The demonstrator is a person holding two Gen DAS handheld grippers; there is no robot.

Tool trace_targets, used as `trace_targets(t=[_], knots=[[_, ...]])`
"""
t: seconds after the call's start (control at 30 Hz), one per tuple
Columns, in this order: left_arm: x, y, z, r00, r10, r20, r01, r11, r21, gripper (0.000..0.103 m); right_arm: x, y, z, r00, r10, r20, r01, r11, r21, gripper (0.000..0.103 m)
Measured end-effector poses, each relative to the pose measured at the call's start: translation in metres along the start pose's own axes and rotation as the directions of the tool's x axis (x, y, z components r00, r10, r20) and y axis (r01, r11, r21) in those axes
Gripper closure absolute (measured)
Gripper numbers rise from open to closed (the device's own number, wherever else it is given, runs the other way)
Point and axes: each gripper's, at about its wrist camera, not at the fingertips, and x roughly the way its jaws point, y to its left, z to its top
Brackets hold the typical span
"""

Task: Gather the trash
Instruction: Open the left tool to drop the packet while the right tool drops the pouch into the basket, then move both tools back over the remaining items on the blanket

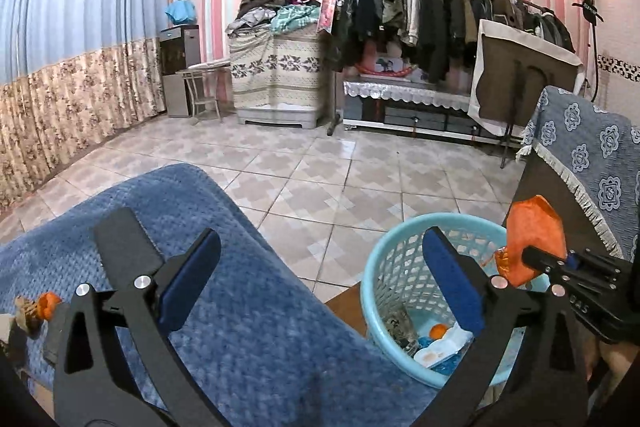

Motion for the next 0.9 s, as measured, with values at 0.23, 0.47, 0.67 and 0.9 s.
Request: trace_targets(t=[0.23, 0.47, 0.67, 0.9], knots=[[-0.009, 0.012, 0.001, 1.000, 0.017, 0.012, -0.016, 1.000, -0.026, 0.005, 0.020, 0.013, 0.007, 0.998, -0.034, -0.044, 0.034, 0.999, 0.010, 0.034], [-0.016, 0.025, -0.002, 0.998, 0.058, 0.013, -0.057, 0.997, -0.043, 0.005, 0.028, 0.021, 0.004, 0.992, -0.072, -0.101, 0.070, 0.997, -0.024, 0.012], [-0.030, 0.041, -0.007, 0.997, 0.074, 0.016, -0.072, 0.995, -0.066, 0.005, 0.025, 0.025, 0.003, 0.988, -0.089, -0.128, 0.086, 0.996, -0.033, 0.005], [-0.053, 0.063, -0.011, 0.995, 0.101, 0.016, -0.100, 0.991, -0.084, 0.005, 0.016, 0.039, 0.004, 0.987, -0.078, -0.142, 0.072, 0.996, -0.043, 0.004]])
